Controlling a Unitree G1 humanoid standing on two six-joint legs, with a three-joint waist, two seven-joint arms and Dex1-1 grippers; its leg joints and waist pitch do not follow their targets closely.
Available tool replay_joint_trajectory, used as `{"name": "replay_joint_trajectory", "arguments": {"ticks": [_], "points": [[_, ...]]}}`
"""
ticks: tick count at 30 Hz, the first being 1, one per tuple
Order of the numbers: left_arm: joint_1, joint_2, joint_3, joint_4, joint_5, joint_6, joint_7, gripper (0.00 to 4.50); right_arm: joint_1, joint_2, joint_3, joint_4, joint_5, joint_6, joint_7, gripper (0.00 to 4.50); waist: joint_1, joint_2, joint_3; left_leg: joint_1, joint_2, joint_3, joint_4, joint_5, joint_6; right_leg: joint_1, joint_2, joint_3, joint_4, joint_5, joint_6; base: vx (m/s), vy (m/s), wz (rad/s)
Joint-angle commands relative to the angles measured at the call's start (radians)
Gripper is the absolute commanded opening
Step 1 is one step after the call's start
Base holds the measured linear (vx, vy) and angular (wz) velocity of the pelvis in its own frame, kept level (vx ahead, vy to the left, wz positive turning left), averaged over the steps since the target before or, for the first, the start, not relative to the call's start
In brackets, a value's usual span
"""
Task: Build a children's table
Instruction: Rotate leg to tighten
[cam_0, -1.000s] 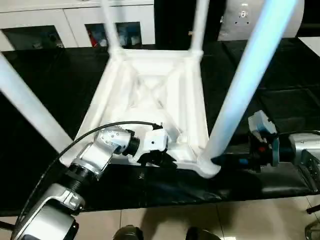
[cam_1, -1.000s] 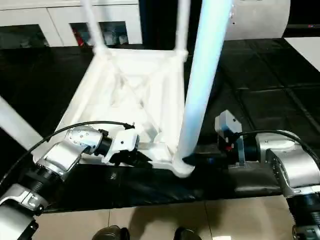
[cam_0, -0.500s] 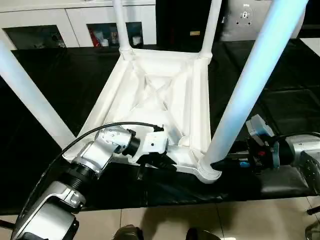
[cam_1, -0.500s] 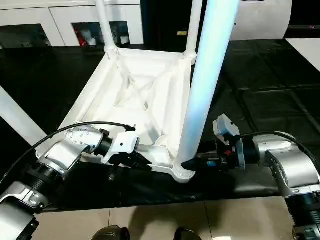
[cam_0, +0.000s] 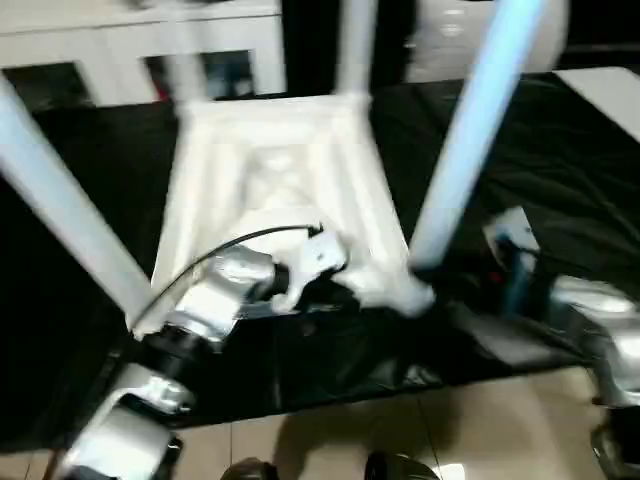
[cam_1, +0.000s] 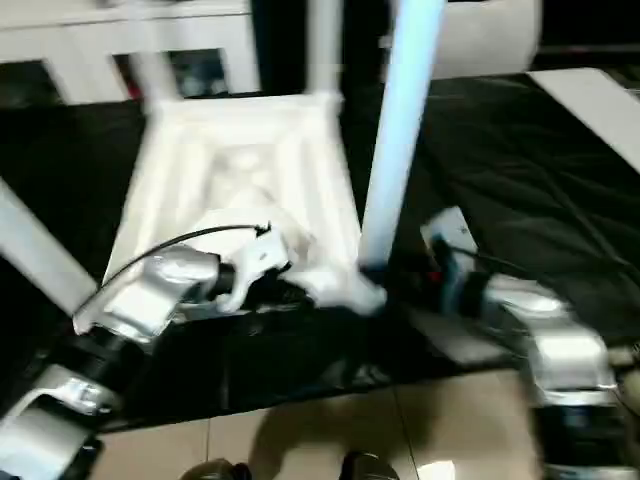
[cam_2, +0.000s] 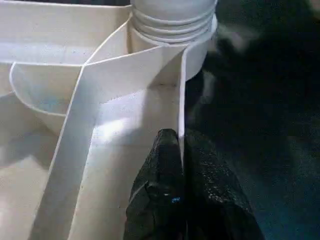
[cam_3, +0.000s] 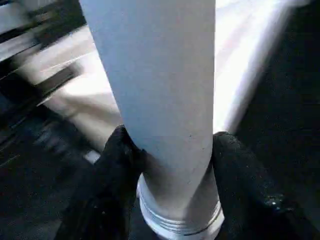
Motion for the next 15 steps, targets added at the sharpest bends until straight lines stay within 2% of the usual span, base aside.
{"name": "replay_joint_trajectory", "arguments": {"ticks": [1, 3, 5, 7, 9, 12, 13, 15], "points": [[-0.003, -0.088, -0.045, -0.046, -0.020, 0.017, 0.042, 0.00, -0.017, 0.077, 0.057, 0.012, -0.032, 0.060, -0.125, 1.90, 0.007, -0.024, -0.061, -0.004, 0.041, -0.027, -0.071, -0.159, 0.070, 0.057, -0.069, 0.046, -0.109, -0.558, -0.071, 0.000, 0.000, 0.00], [-0.002, -0.114, -0.040, -0.039, -0.017, 0.021, 0.080, 0.00, -0.027, 0.107, 0.051, 0.027, -0.055, 0.044, -0.195, 1.90, 0.003, -0.024, -0.064, -0.003, 0.042, -0.027, -0.071, -0.160, 0.075, 0.054, -0.069, 0.046, -0.111, -0.552, -0.068, 0.000, 0.000, 0.00], [0.001, -0.132, -0.042, -0.041, -0.015, 0.021, 0.104, 0.00, -0.031, 0.133, 0.042, 0.043, -0.056, 0.011, -0.230, 1.90, 0.003, -0.021, -0.067, -0.003, 0.045, -0.026, -0.072, -0.148, 0.093, 0.054, -0.069, 0.049, -0.105, -0.499, -0.082, 0.000, 0.000, 0.00], [0.006, -0.128, -0.049, -0.052, -0.016, 0.016, 0.094, 0.00, -0.025, 0.141, 0.034, 0.037, -0.045, 0.007, -0.223, 2.45, 0.003, -0.021, -0.067, -0.005, 0.045, -0.025, -0.072, -0.146, 0.100, 0.055, -0.069, 0.051, -0.103, -0.485, -0.086, 0.000, 0.000, 0.00], [0.011, -0.116, -0.053, -0.060, -0.019, 0.007, 0.074, 0.00, -0.015, 0.135, 0.032, 0.026, -0.033, -0.001, -0.199, 2.69, 0.005, -0.020, -0.069, -0.006, 0.047, -0.025, -0.073, -0.134, 0.108, 0.057, -0.069, 0.052, -0.098, -0.456, -0.095, 0.000, 0.000, 0.00], [0.020, -0.096, -0.058, -0.068, -0.015, -0.014, 0.050, 0.00, -0.004, 0.126, 0.025, 0.007, -0.029, -0.001, -0.185, 2.93, 0.017, -0.016, -0.074, -0.005, 0.054, -0.024, -0.071, -0.090, 0.123, 0.057, -0.070, 0.059, -0.086, -0.363, -0.132, 0.000, 0.000, 0.00], [0.023, -0.080, -0.059, -0.063, -0.011, -0.034, 0.037, 0.00, 0.001, 0.113, 0.013, 0.002, -0.020, -0.005, -0.166, 3.02, 0.019, -0.020, -0.078, -0.006, 0.055, -0.023, -0.070, -0.073, 0.131, 0.060, -0.069, 0.060, -0.078, -0.310, -0.150, 0.000, 0.000, 0.00], [0.025, -0.050, -0.054, -0.048, -0.010, -0.064, 0.010, 0.00, 0.011, 0.068, -0.004, 0.004, -0.003, -0.033, -0.106, 3.10, 0.023, -0.019, -0.076, -0.008, 0.052, -0.021, -0.069, -0.072, 0.147, 0.064, -0.071, 0.060, -0.076, -0.287, -0.161, 0.000, 0.000, 0.00]]}}
